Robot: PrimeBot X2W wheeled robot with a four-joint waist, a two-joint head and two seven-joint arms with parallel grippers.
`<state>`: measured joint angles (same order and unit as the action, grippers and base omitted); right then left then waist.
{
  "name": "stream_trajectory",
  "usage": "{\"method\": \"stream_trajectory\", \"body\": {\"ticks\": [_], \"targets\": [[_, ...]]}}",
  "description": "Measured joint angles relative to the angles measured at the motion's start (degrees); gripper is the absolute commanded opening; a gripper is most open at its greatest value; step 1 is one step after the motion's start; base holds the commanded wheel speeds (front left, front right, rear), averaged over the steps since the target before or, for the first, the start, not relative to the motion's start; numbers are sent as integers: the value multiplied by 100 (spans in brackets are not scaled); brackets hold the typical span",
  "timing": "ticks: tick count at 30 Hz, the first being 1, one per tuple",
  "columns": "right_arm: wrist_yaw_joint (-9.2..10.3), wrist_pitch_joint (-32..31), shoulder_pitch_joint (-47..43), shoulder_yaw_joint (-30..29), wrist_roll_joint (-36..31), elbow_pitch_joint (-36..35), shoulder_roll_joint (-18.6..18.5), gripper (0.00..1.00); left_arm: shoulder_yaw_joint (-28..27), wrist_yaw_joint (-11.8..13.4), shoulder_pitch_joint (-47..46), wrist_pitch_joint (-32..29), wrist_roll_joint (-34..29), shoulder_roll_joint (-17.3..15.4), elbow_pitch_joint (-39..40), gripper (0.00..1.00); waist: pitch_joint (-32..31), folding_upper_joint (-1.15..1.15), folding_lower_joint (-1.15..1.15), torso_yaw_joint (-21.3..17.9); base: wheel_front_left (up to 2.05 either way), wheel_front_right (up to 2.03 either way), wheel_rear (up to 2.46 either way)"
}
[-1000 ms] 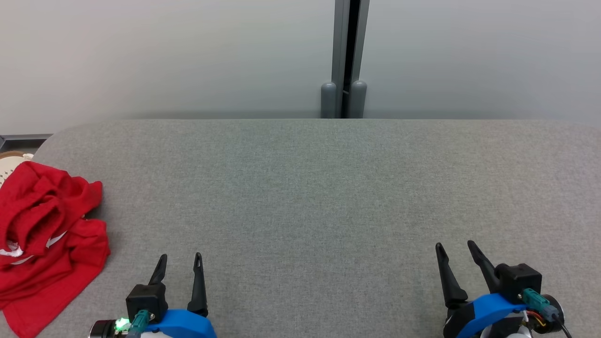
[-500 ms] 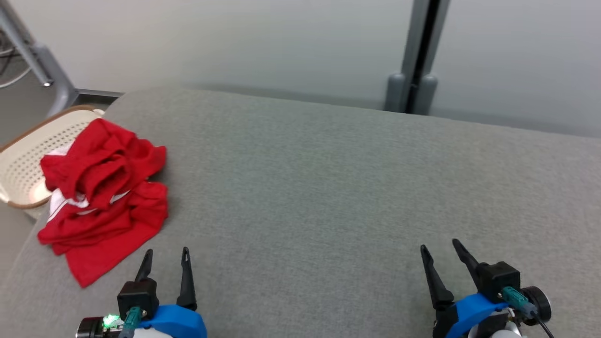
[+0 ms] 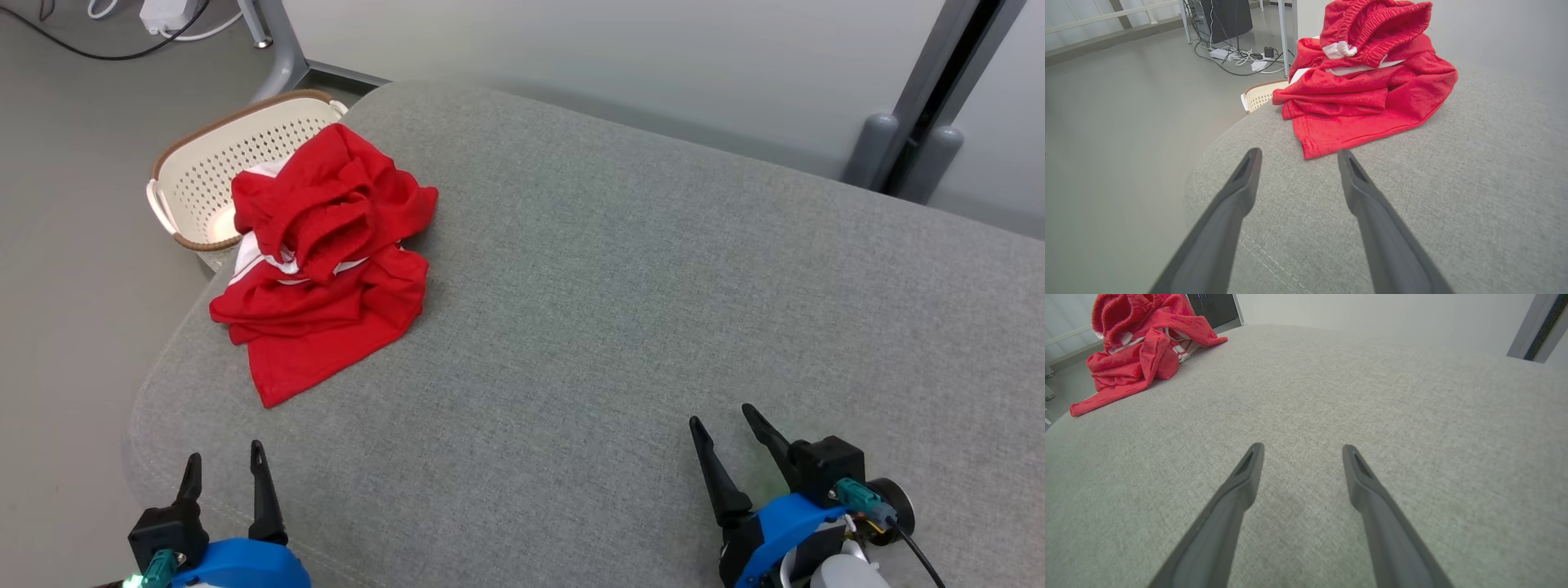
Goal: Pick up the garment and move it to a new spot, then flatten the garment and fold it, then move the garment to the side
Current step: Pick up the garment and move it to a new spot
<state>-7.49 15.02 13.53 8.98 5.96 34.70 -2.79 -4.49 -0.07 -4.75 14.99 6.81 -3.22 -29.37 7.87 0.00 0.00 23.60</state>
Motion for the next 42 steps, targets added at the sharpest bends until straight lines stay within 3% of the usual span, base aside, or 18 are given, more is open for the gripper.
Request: {"method": "stream_trajectory", "body": {"ticks": [9,17,25,35,36,37,42], "targets": [[0,1,121,37,10,148,-1,100,-606,-501,-573,0,332,-34,-65,100,376,0,0,-232,0,0,0],[-10,73,483,22,-34,18,-7,100,-861,-701,-2111,1,387,-822,-298,100,1033,0,-1,-566,0,0,0],[-15,121,833,180,-45,-236,9,100,-152,-735,-3600,-3,864,-1502,-1318,100,1598,0,-2,-848,0,0,0],[-36,127,1065,308,-34,-333,93,100,750,-737,-4294,-1259,1885,-1814,-2860,100,1836,0,-1,-1127,0,0,0],[-36,127,1070,304,-34,-338,98,100,838,-737,-4295,-1330,1929,-1817,-2934,68,1836,0,0,-1140,0,0,0],[-36,127,1073,302,-32,-341,101,100,888,-737,-4296,-1332,1998,-1818,-2972,0,1833,0,0,-1149,0,0,0],[-36,114,1063,229,15,-279,97,100,1183,-737,-4314,-954,2101,-1903,-3015,0,1710,0,2,-1130,0,0,0]]}}
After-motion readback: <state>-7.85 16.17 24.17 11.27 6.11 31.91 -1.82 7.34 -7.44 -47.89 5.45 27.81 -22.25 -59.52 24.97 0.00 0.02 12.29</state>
